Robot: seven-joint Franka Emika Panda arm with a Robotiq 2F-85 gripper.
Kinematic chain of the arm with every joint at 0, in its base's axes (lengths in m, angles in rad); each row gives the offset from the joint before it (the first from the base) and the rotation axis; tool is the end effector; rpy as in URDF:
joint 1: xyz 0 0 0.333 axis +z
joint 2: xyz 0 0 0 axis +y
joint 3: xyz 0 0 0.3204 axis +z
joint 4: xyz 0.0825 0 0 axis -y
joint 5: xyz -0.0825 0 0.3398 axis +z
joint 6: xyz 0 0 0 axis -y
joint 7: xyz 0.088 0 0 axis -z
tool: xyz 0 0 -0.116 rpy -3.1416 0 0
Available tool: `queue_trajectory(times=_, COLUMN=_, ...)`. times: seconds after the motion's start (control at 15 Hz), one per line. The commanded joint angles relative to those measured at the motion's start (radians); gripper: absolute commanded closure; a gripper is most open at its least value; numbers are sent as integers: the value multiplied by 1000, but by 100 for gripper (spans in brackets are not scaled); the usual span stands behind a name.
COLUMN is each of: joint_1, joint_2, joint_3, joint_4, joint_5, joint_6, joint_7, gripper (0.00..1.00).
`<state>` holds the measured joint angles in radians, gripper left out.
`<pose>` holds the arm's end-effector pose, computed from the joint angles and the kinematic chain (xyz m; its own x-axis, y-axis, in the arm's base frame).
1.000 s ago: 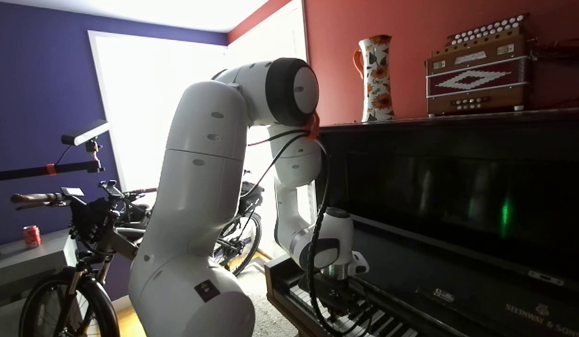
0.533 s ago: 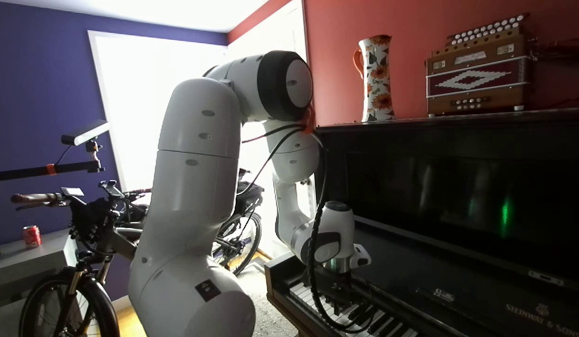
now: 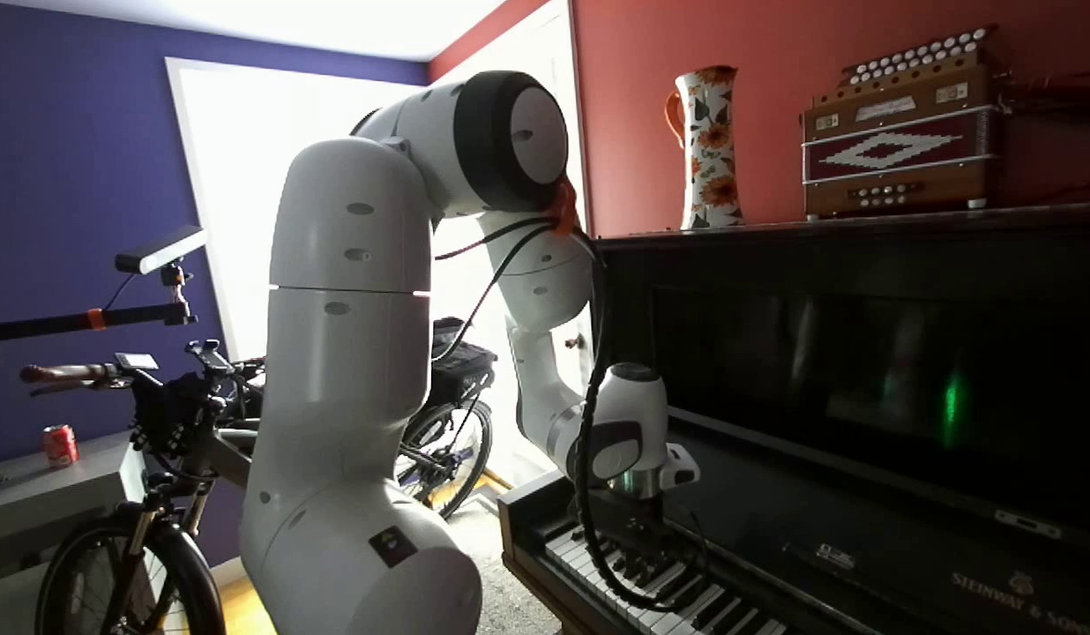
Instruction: Press a white key on the middle left keys of the piano
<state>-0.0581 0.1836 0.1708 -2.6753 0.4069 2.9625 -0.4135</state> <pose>0.4083 0.0222 0.2222 0.9856 0.1174 0.1215 0.1298 -0.9865 -0.0994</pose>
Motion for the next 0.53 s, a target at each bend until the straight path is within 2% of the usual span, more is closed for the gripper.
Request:
queue_trajectory(times=0.0, joint_1=21, joint_2=-71, joint_3=-26, joint_4=-33, joint_5=-44, joint_6=-57, joint_7=43, gripper=41)
queue_trajectory(times=0.33, joint_1=34, joint_2=-175, joint_3=-47, joint_4=-49, joint_5=-181, joint_6=-170, joint_7=130, gripper=4)
queue_trajectory(times=0.47, joint_1=46, joint_2=-226, joint_3=-58, joint_4=-52, joint_5=-224, joint_6=-226, joint_7=161, gripper=0)
